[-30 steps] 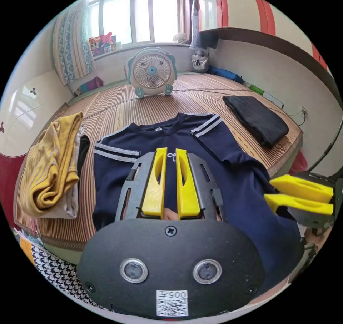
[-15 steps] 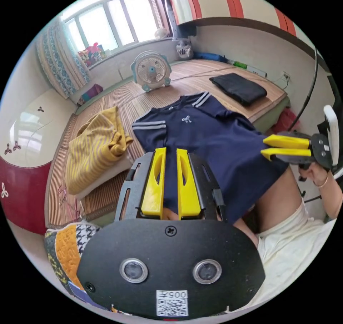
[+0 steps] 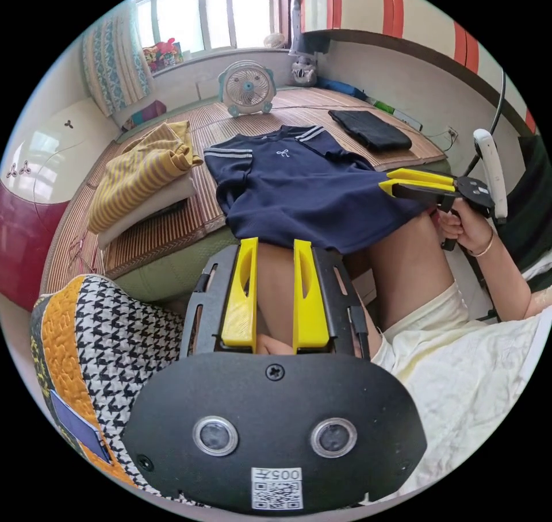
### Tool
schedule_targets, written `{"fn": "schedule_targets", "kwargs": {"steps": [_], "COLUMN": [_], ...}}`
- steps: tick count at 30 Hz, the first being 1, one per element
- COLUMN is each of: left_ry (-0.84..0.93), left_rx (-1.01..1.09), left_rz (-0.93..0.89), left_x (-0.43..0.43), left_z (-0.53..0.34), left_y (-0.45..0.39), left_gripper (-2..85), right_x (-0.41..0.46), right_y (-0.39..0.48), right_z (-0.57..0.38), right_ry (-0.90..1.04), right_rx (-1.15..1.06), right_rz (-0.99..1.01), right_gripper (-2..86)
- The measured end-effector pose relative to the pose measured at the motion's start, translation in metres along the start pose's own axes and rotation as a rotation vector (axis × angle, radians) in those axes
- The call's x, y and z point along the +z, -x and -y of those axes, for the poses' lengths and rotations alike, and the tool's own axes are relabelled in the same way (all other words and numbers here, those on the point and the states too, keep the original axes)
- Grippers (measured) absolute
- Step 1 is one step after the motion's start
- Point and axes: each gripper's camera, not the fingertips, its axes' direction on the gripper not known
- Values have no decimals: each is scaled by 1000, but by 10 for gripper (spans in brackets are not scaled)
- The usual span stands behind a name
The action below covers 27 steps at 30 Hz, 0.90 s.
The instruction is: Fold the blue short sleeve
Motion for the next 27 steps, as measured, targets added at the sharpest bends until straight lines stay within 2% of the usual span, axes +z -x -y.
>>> {"fn": "schedule_targets", "kwargs": {"steps": [4, 11, 22, 27], "left_ry": [-14, -84, -39, -59], "left_rx": [39, -5, 198, 220], "left_rz": [39, -40, 116, 111], "left_x": [-8, -20, -11, -15], "left_z": [-16, -42, -71, -78], "left_y": [-7, -11, -53, -49], "left_gripper": [114, 126, 128, 119], "right_x": [1, 7, 16, 20], "right_y": [4, 12, 26, 28], "right_z": [-14, -30, -48, -54], "right_ry": [-19, -25, -21, -26], "right_rx": [22, 37, 11, 20], "right_rz": [11, 12, -6, 4], "right_gripper": [109, 102, 91, 90]}}
